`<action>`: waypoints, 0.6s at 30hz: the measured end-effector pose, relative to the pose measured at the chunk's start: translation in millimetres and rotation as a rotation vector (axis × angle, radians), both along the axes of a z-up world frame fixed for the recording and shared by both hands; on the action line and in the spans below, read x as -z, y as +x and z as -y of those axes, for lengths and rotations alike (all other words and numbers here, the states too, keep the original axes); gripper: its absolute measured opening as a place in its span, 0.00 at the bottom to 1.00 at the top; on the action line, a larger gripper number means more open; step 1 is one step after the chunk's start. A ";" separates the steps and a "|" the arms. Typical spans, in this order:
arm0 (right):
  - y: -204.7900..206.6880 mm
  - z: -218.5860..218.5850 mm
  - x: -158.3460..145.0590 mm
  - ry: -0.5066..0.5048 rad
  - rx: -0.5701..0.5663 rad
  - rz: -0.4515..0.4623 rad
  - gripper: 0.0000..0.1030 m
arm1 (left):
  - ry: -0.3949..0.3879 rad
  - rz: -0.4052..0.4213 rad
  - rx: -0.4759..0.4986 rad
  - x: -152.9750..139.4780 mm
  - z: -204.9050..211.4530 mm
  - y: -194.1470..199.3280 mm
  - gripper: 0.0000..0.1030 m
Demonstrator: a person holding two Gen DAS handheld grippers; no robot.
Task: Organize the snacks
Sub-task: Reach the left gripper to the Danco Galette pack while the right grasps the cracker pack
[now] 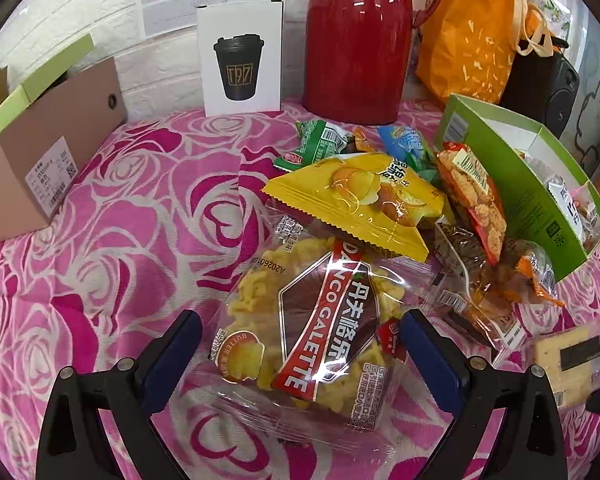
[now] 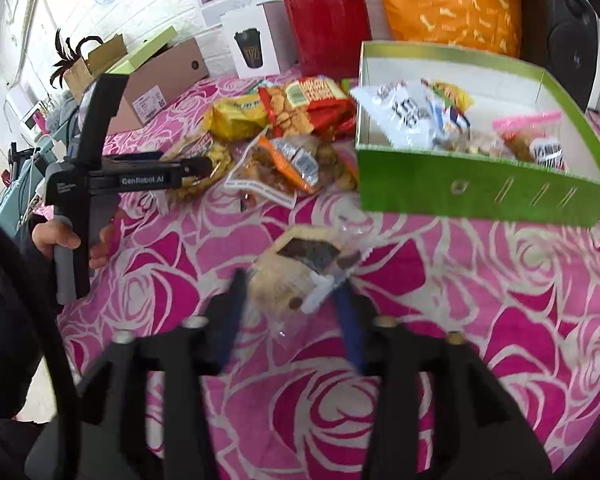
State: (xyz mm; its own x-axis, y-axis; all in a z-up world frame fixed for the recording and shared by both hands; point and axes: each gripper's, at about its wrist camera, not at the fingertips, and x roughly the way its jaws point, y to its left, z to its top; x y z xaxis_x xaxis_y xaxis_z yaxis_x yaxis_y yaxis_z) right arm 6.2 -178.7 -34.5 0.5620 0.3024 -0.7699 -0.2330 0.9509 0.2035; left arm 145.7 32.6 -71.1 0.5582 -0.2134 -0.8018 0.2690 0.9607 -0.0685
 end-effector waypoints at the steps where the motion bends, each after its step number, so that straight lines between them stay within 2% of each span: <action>1: 2.2 -1.5 1.1 -0.004 0.002 0.000 0.68 | 0.002 0.001 -0.001 -0.6 -0.4 -3.2 0.98; 5: 6.4 -7.7 8.2 -0.055 -0.007 -0.012 0.68 | -0.029 -0.017 0.017 1.6 -3.1 -27.1 0.93; 10: -4.1 0.7 20.5 -0.066 -0.030 -0.085 0.68 | -0.112 -0.039 0.000 -0.6 -10.9 -53.2 0.93; 13: -8.5 4.1 18.3 -0.075 -0.039 -0.076 0.68 | -0.079 -0.041 -0.019 -3.4 -11.3 -52.3 0.94; 18: -8.7 0.4 3.2 -0.108 -0.115 0.029 0.71 | -0.019 -0.030 -0.027 -7.9 -7.3 -41.2 0.94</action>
